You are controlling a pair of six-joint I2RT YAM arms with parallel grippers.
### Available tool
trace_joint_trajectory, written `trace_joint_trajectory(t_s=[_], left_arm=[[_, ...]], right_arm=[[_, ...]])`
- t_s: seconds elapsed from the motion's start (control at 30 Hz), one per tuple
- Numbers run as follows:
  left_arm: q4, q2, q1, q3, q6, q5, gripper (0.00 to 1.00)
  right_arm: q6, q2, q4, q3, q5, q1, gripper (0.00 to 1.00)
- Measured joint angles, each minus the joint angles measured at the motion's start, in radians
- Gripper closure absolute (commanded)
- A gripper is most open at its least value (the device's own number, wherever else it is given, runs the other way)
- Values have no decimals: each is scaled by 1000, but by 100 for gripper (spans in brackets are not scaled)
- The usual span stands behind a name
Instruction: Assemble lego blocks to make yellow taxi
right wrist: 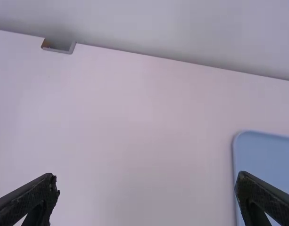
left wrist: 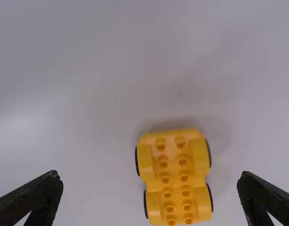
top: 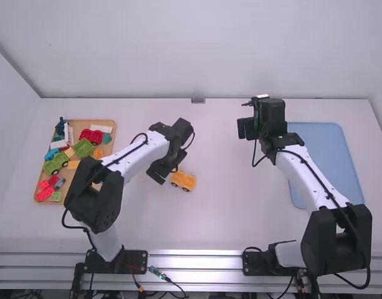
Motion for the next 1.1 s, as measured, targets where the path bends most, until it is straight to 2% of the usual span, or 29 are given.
trace_joint_trajectory(t_s=[0.1,0.23,0.43,0.63,0.77,0.87,0.93,1.1], left_arm=[[-55,-13,15,117,150,-108,1],[-28,-20,16,187,325,-181,1],[-10,-21,16,197,681,-254,1],[8,-21,16,197,1141,-316,1],[42,-21,32,197,1269,-385,1],[76,-21,96,197,1330,-397,1],[94,-21,188,197,1400,-328,1],[107,-21,533,197,1560,-71,1]], right_arm=[[1,0,0,0,0,0,1],[-1,0,0,0,0,0,1],[0,0,0,0,0,0,1],[-2,0,1,0,1,0,1],[-2,0,0,0,1,0,1],[-2,0,0,0,1,0,1],[0,0,0,0,0,0,1],[-2,0,2,0,1,0,1]])
